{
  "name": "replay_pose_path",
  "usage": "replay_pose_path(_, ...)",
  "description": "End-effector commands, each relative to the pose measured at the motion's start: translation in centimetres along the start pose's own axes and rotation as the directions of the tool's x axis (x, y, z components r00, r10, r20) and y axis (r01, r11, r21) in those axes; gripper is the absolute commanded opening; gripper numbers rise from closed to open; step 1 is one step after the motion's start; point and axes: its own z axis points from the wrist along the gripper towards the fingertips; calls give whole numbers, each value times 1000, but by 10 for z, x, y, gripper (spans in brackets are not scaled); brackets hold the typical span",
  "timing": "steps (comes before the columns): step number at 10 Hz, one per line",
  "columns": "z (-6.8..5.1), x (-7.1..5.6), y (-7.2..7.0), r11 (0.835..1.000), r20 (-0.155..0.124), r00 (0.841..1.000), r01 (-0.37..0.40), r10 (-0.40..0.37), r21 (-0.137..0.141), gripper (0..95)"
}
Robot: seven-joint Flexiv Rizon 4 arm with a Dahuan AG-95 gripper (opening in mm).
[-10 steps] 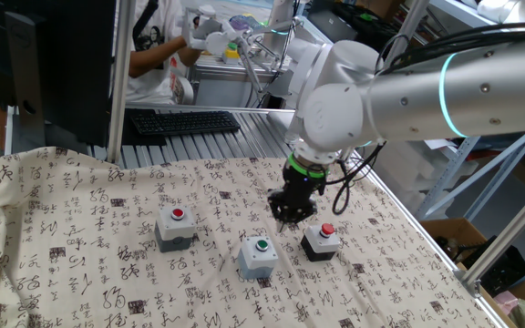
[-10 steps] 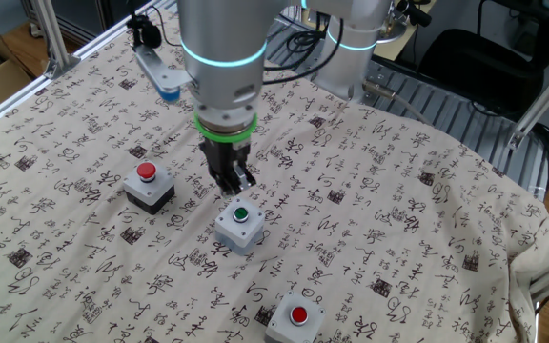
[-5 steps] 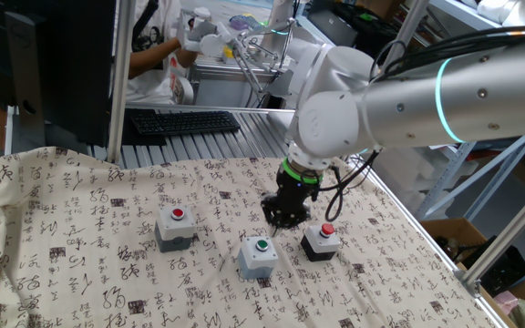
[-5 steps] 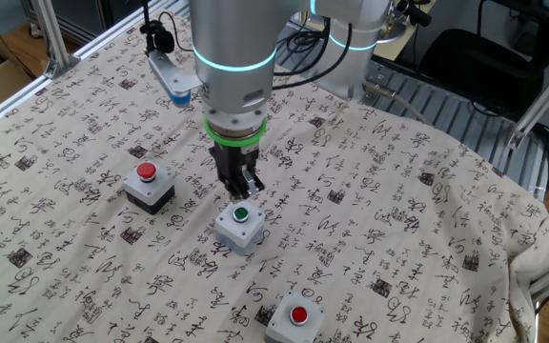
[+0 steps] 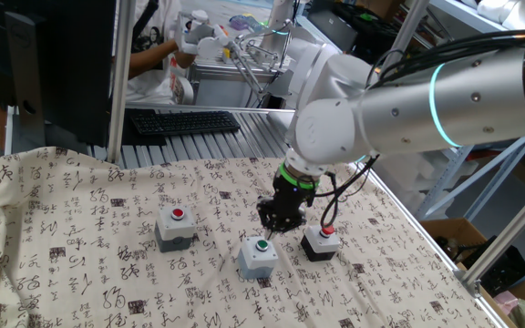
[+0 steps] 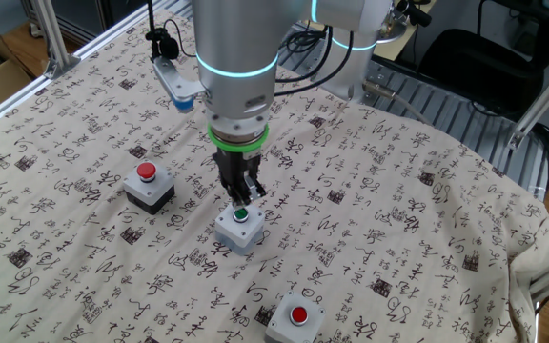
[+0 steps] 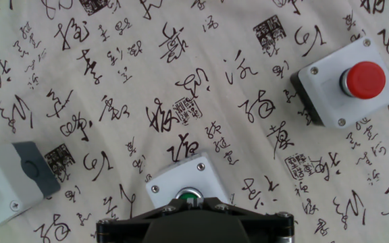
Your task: Press three buttons from left to right in sequence
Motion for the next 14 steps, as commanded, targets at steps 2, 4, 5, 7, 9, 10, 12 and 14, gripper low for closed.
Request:
replay_pose_path(2,4,0,3,1000,8,1000,-3,3,10,0)
replay_pose_path(4,7,0,4,1000,13,1000,-6,6,11,0)
replay_pose_path(5,8,0,5,1000,15,1000,-8,8,12,0)
replay_pose_path(7,10,0,6,1000,15,1000,-11,11,12,0)
replay_pose_path(9,11,0,6,1000,17,1000,-12,12,12,0)
replay_pose_path(10,12,0,6,1000,19,1000,-14,14,9,0)
replay_pose_path(12,14,-1,7,1000,21,1000,-14,14,12,0)
replay_pose_path(14,15,-1,7,1000,20,1000,-18,18,15,0)
